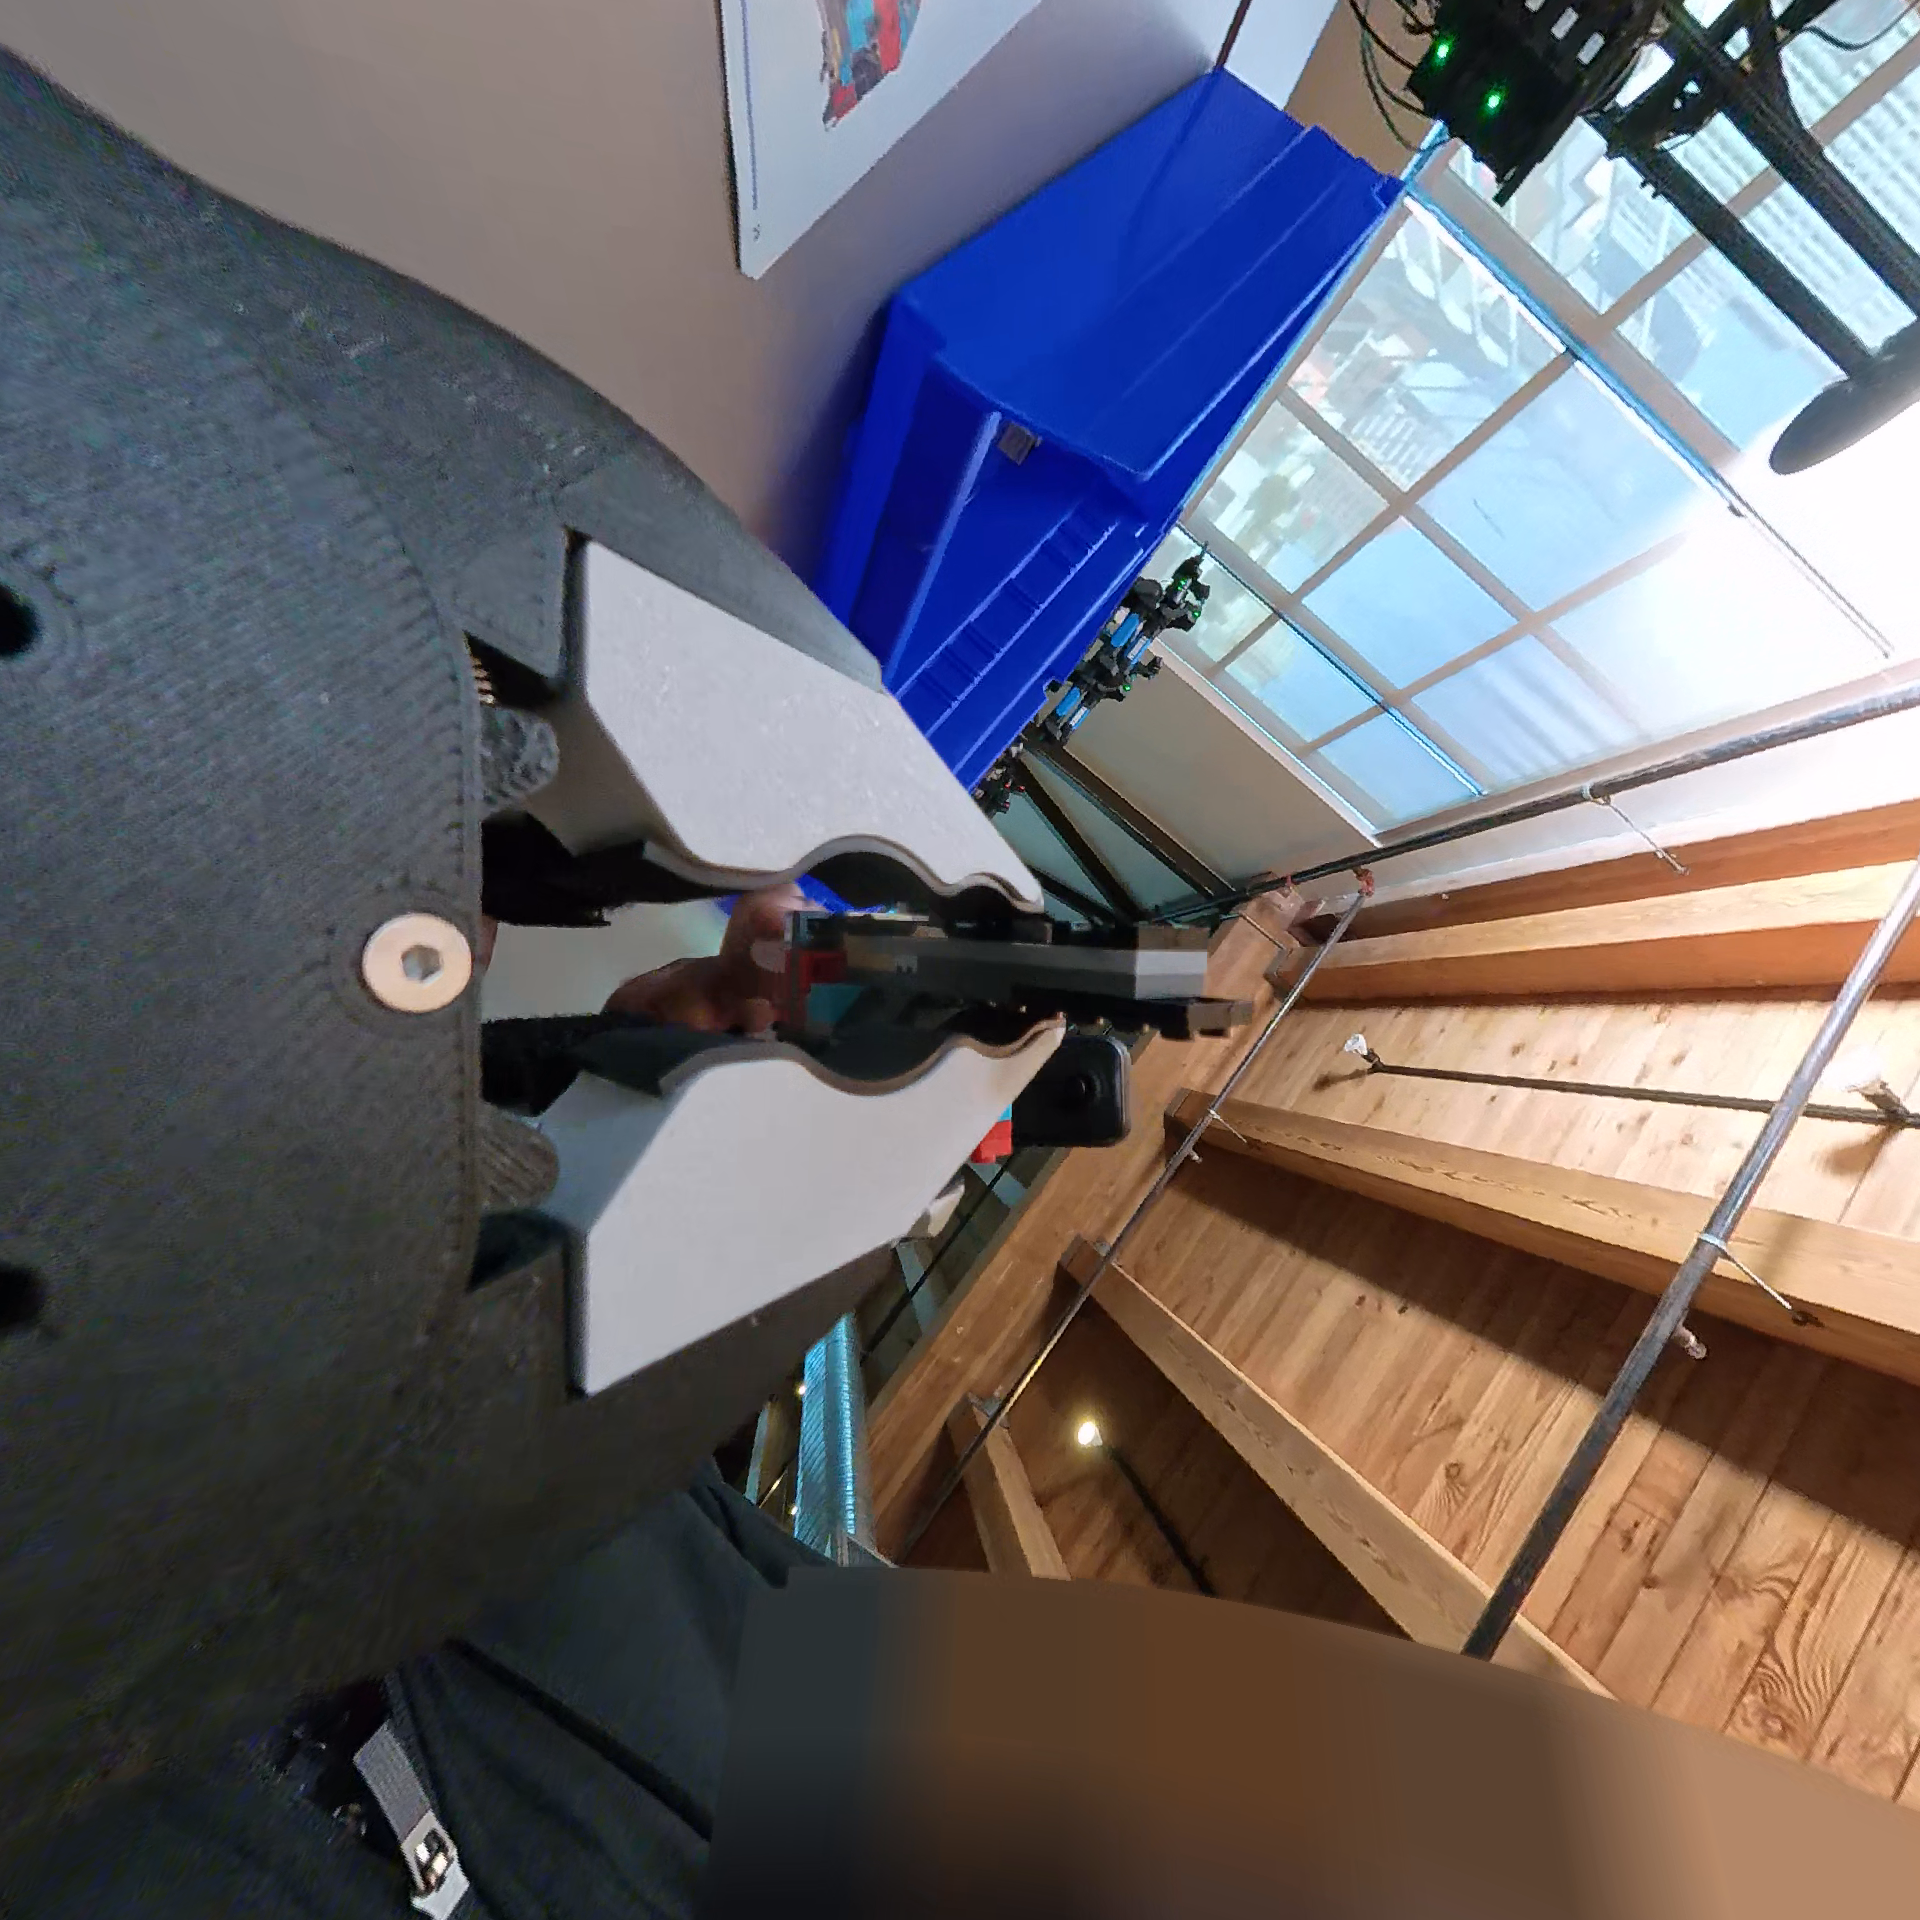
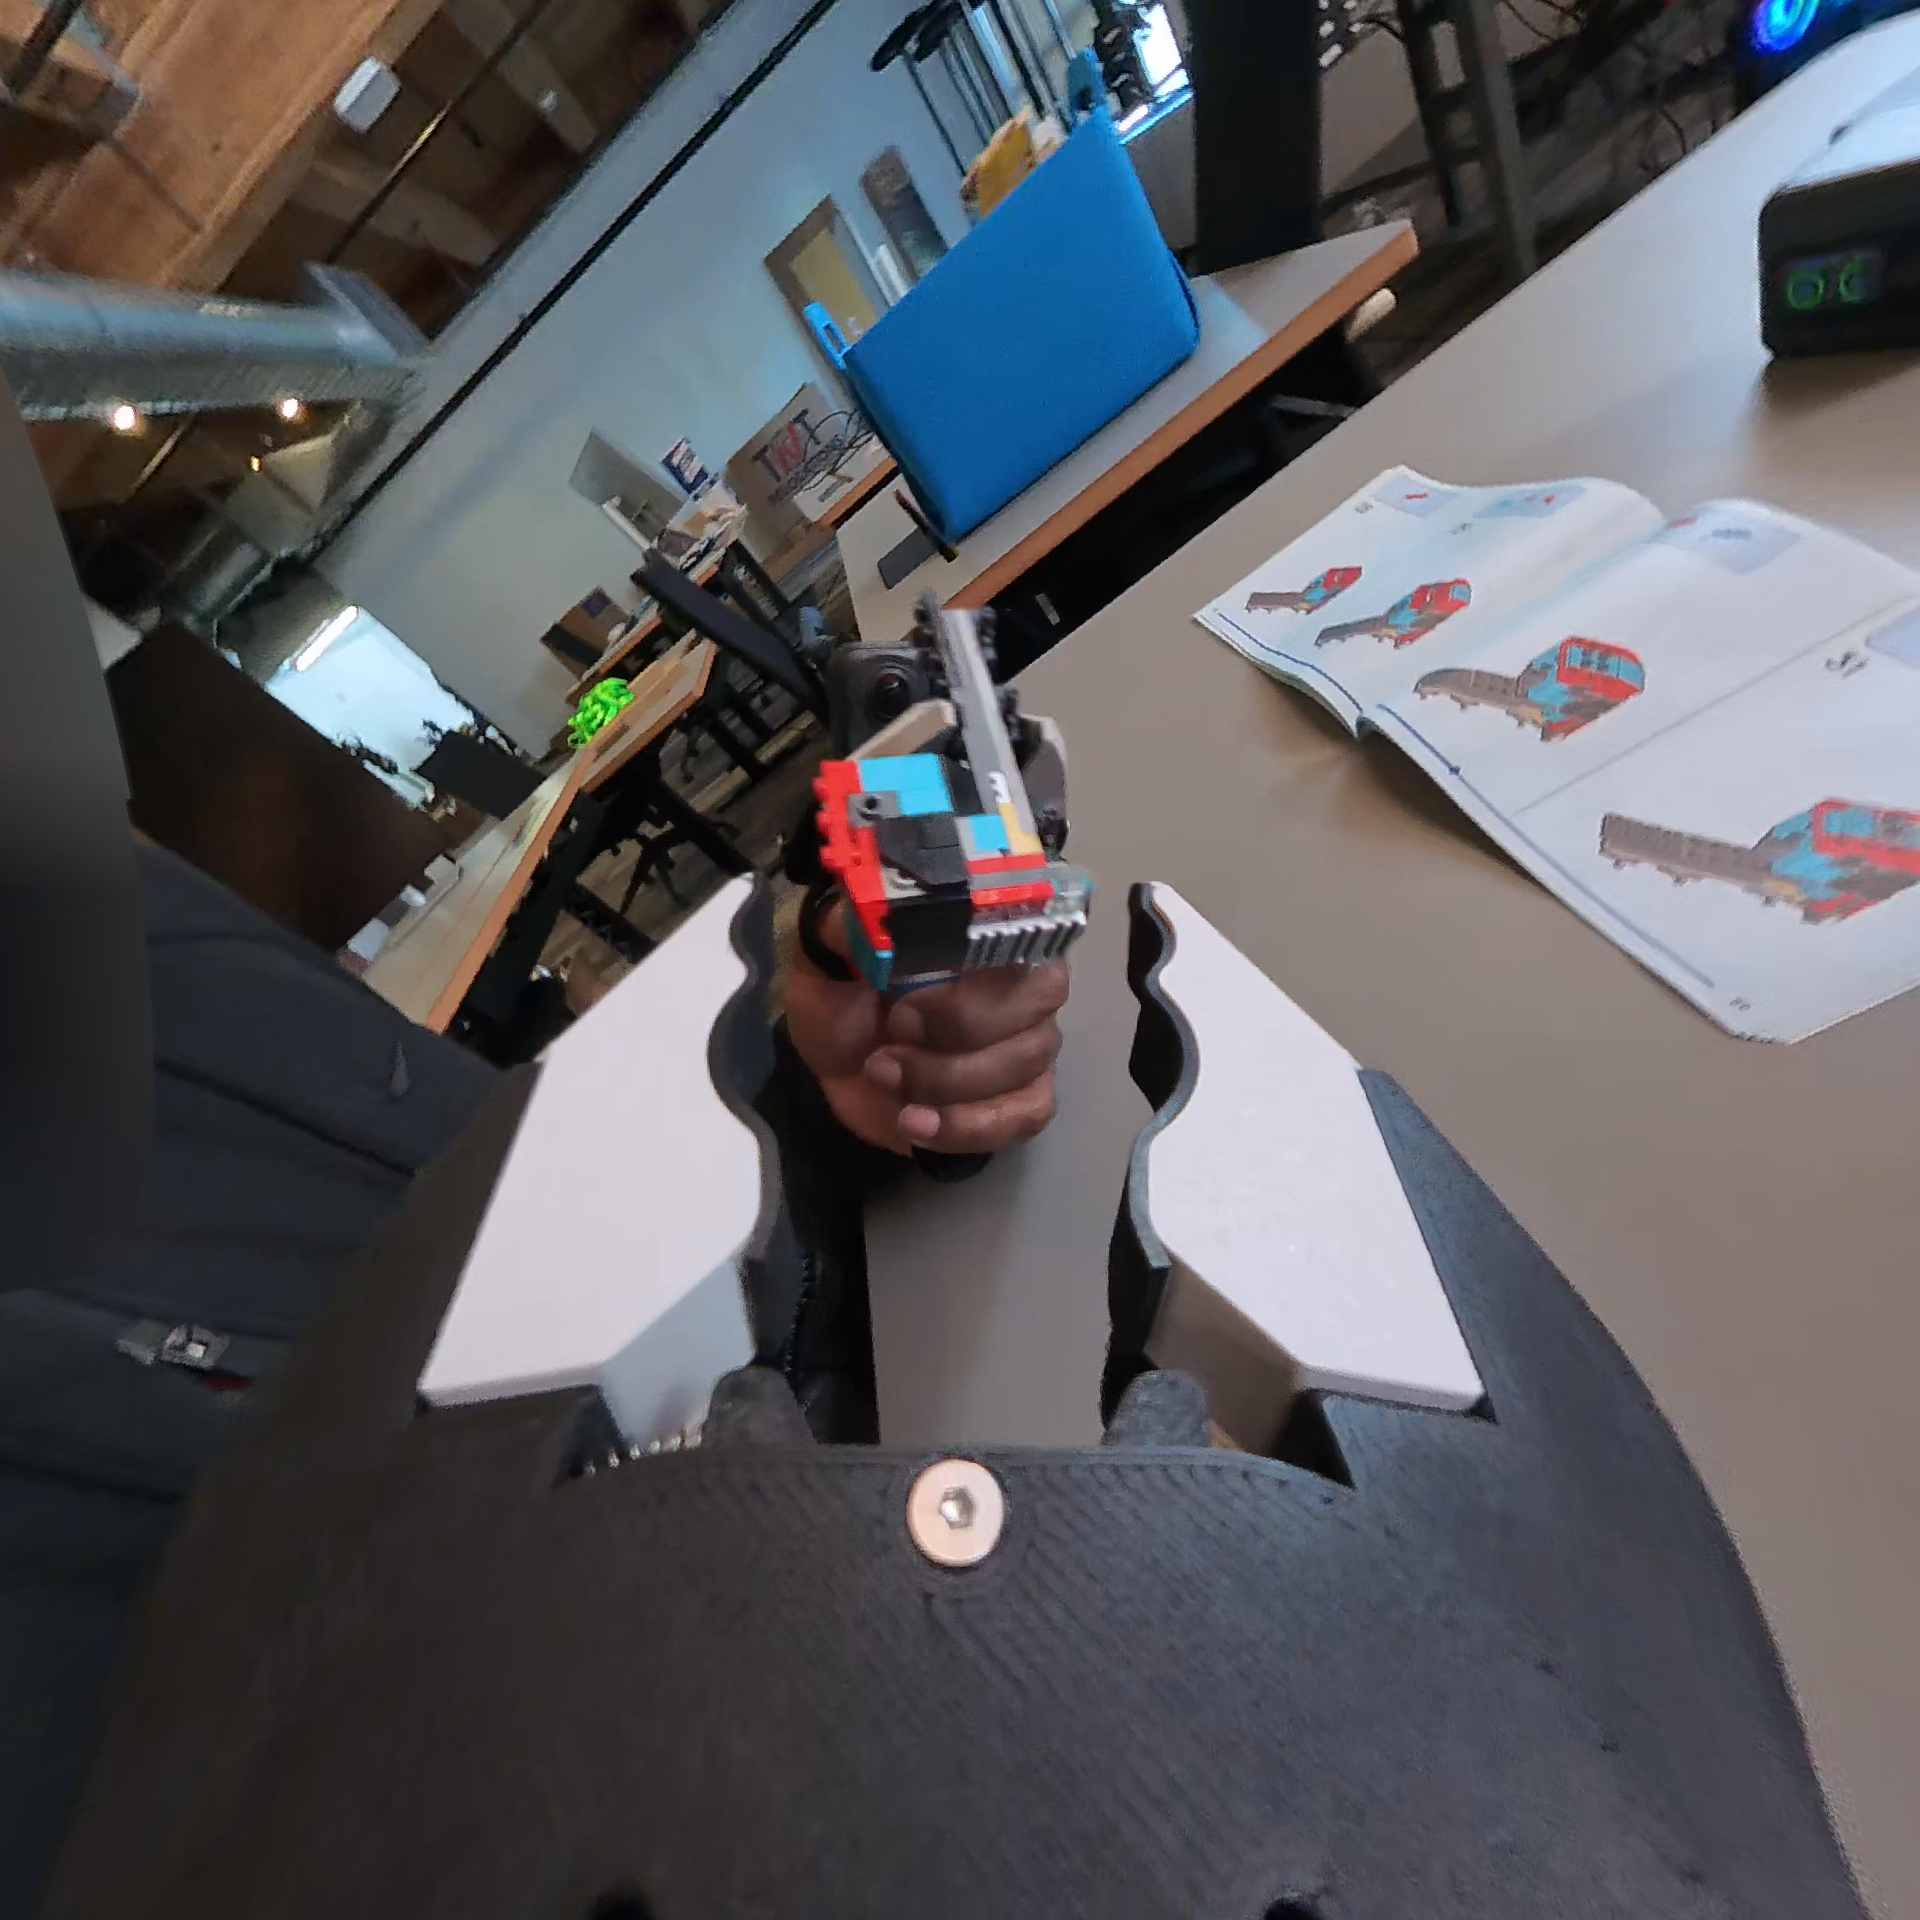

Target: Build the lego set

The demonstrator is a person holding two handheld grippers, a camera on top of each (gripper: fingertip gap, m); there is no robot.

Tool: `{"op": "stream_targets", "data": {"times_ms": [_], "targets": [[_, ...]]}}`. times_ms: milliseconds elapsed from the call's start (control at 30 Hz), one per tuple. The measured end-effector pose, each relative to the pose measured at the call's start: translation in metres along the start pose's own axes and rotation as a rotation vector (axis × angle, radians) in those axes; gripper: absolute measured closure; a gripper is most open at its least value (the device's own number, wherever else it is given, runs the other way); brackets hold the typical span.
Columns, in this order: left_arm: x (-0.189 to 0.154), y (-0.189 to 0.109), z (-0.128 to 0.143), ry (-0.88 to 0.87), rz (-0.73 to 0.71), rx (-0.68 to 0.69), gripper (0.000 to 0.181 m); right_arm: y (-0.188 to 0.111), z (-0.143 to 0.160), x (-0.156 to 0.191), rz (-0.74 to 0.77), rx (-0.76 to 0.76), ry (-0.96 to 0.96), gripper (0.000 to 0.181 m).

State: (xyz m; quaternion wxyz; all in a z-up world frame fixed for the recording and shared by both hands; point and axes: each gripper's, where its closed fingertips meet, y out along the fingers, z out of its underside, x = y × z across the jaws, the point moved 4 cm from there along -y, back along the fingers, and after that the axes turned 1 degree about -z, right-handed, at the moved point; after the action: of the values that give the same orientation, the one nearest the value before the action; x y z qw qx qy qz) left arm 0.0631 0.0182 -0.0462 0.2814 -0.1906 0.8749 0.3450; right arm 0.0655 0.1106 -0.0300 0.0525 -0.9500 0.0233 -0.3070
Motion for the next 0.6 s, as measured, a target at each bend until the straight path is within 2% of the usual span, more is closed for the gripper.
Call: {"op": "stream_targets", "data": {"times_ms": [233, 433, 533, 600], "targets": [[-0.01, -0.001, -0.005, 0.036, 0.055, -0.043, 0.165, 0.007, 0.005, 0.003, -0.031, -0.05, 0.074, 0.111], [-0.013, 0.002, 0.0, 0.064, 0.069, -0.01, 0.165, 0.01, 0.002, 0.01, -0.07, -0.071, 0.08, 0.111], [-0.015, 0.003, 0.002, 0.068, 0.084, -0.002, 0.165, 0.011, 0.002, 0.011, -0.072, -0.082, 0.071, 0.125], [-0.015, 0.003, 0.002, 0.066, 0.089, -0.002, 0.165, 0.011, 0.002, 0.012, -0.073, -0.086, 0.063, 0.125]]}}
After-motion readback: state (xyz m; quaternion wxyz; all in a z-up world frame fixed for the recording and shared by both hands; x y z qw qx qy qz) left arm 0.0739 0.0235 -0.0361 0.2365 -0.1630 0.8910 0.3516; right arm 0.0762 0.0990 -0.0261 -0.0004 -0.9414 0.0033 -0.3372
